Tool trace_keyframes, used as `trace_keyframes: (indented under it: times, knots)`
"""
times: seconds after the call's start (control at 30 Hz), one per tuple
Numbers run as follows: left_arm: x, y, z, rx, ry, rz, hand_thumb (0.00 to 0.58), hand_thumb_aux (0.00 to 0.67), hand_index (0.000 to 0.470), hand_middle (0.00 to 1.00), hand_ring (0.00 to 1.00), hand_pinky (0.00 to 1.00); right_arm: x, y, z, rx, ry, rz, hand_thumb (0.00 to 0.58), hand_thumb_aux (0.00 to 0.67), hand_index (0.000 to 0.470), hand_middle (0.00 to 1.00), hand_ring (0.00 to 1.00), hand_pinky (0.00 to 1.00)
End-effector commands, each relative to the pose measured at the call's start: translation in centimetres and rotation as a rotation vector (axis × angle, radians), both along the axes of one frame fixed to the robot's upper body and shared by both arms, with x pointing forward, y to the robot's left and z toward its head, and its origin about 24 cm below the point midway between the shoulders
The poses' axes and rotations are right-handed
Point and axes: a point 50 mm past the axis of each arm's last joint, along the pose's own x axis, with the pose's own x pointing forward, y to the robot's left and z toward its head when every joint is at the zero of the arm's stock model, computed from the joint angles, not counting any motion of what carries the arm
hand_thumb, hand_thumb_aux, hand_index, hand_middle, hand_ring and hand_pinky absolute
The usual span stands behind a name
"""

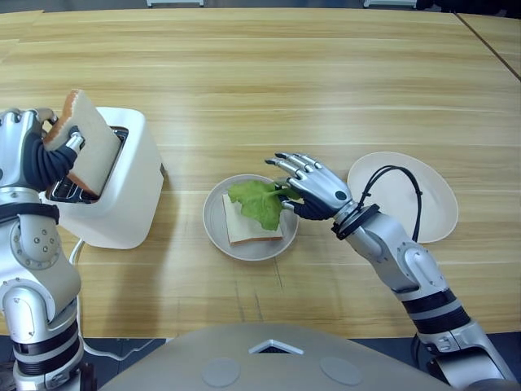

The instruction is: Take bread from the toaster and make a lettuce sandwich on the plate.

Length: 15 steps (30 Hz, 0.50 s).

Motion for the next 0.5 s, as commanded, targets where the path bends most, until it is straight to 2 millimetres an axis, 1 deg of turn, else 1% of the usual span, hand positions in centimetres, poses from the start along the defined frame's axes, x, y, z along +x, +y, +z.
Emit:
trace_keyframes:
  times: [0.03, 0.17, 0.37, 0.4, 0.43, 0.47, 0.5]
  knots:
    - [-0.1, 0.0, 0.4, -0.013, -0.018, -0.007, 0.58, 0.67, 0.47, 1.0, 1.0, 1.0, -0.3, 0.4, -1.5, -0.034, 0.072, 0.016, 0.58, 0.67, 0.47, 0.0, 0.0, 0.0]
    - [-0.1, -0.1, 0.5, -0.014, -0.026, -0.012, 0.58, 0.67, 0.47, 1.0, 1.0, 1.0, -0.6, 0.6, -2.3, -0.052, 0.093, 0.029, 0.58, 0.67, 0.47, 0.0, 0.0, 0.0]
    - [-0.1, -0.2, 1.0, -0.021, -0.047, -0.024, 0.58, 0.67, 0.47, 1.0, 1.0, 1.0, -0.6, 0.8, -2.7, -0.074, 0.1, 0.038, 0.58, 0.67, 0.47, 0.0, 0.0, 0.0]
    - [-0.1, -0.2, 1.0, -0.021, -0.049, -0.025, 0.58, 0.67, 0.47, 1.0, 1.0, 1.0, -0.6, 0.8, -2.7, -0.074, 0.099, 0.038, 0.576, 0.612, 0.429, 0.0, 0.0, 0.0]
    - [0.0, -0.2, 1.1, -0.021, -0.054, -0.027, 0.58, 0.67, 0.47, 1.0, 1.0, 1.0, -0.6, 0.8, -2.7, -0.073, 0.097, 0.038, 0.516, 0.447, 0.313, 0.0, 0.0, 0.0]
    - [0.0, -0.2, 1.2, -0.021, -0.057, -0.03, 0.58, 0.67, 0.47, 1.0, 1.0, 1.0, -0.5, 0.8, -2.7, -0.073, 0.094, 0.038, 0.487, 0.402, 0.282, 0.0, 0.0, 0.0]
    - [0.0, -0.2, 1.3, -0.02, -0.059, -0.032, 0.58, 0.67, 0.47, 1.0, 1.0, 1.0, -0.5, 0.9, -2.6, -0.073, 0.089, 0.038, 0.445, 0.347, 0.243, 0.0, 0.0, 0.0]
